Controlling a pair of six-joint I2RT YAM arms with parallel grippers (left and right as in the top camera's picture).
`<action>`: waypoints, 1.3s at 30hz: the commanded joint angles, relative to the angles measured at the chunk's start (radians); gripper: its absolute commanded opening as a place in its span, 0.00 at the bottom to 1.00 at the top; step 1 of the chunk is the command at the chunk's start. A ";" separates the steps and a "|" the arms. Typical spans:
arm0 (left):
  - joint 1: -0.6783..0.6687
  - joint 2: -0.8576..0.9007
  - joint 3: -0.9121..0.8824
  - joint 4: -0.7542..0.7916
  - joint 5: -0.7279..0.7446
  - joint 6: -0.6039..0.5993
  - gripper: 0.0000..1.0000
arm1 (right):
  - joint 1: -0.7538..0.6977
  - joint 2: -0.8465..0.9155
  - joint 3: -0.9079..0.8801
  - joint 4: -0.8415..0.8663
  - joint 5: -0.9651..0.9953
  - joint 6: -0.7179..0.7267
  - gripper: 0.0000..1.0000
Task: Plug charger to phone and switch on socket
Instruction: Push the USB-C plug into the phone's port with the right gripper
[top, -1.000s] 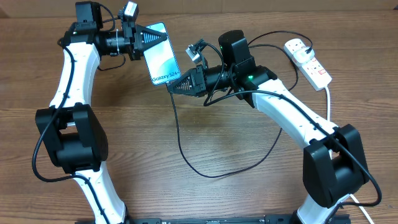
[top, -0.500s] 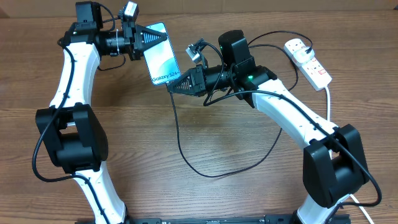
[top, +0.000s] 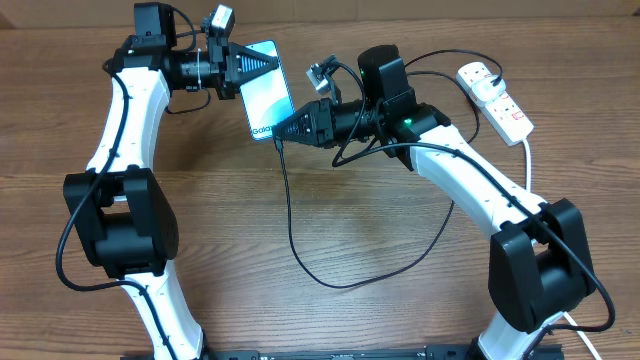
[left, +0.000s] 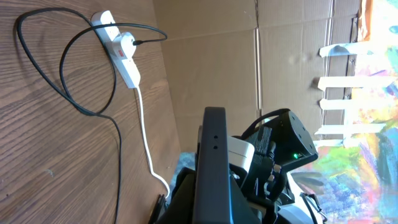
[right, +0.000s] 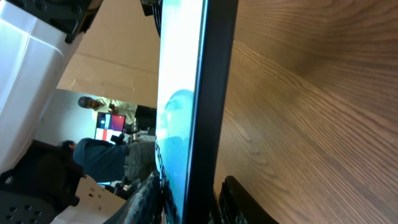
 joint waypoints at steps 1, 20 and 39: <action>-0.005 -0.011 0.001 0.005 0.026 -0.014 0.04 | -0.006 -0.010 0.014 -0.015 -0.037 -0.016 0.29; 0.008 -0.011 0.001 0.039 -0.047 -0.111 0.04 | 0.016 -0.010 0.014 -0.186 -0.097 -0.196 0.30; 0.006 -0.011 0.001 0.027 0.009 -0.037 0.04 | 0.029 -0.010 0.014 -0.106 -0.043 -0.182 0.04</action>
